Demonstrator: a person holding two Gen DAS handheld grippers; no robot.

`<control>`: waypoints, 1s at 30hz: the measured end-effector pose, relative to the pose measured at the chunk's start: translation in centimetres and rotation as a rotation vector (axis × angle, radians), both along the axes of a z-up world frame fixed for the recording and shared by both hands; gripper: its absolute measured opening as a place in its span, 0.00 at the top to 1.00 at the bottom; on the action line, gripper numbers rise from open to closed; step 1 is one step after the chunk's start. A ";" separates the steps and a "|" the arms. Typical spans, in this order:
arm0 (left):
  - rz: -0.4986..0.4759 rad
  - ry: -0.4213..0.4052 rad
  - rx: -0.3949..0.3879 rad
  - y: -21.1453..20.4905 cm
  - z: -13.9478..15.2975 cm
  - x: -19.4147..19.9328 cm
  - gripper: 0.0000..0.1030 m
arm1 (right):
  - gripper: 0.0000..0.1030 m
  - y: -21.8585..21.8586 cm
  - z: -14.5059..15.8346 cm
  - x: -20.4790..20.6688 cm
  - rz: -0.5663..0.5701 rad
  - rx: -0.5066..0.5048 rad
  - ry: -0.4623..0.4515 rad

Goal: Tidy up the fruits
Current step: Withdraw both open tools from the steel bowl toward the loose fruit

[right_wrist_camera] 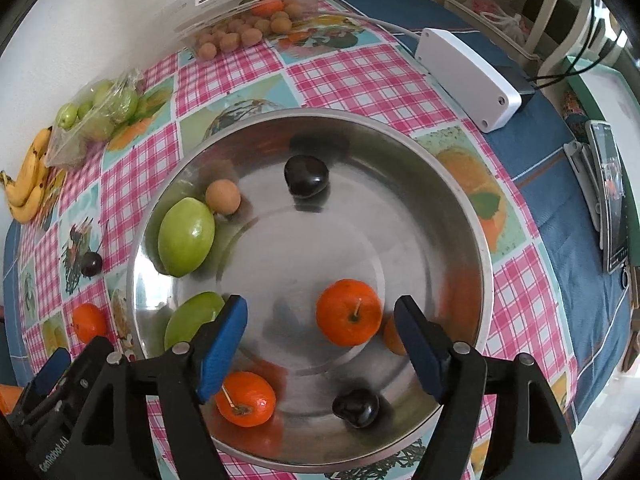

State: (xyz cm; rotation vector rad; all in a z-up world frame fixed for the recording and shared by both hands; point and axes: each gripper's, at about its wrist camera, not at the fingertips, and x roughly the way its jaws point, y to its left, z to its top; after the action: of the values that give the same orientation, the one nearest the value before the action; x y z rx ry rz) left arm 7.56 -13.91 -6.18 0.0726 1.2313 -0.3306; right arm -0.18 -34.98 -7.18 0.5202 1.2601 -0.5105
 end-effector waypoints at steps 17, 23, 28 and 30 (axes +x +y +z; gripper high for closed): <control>0.102 0.030 -0.004 2.8 -0.3 1.4 0.00 | 0.02 2.2 0.5 1.1 0.097 -0.034 -0.036; 0.144 0.042 -0.019 4.5 -0.2 2.2 0.00 | 0.02 3.0 0.9 1.3 0.123 -0.047 -0.041; 0.212 0.057 -0.052 6.8 -0.1 3.2 0.00 | 0.02 4.2 1.5 2.0 0.151 -0.054 -0.063; 0.236 0.069 -0.067 7.8 -0.2 3.6 0.00 | 0.02 4.9 1.8 2.4 0.168 -0.042 -0.082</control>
State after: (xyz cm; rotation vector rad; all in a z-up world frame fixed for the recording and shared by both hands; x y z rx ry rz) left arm 11.18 -6.11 -6.33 -0.1426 1.2816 -0.1696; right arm 2.22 -30.12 -5.41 0.3916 1.2003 -0.3700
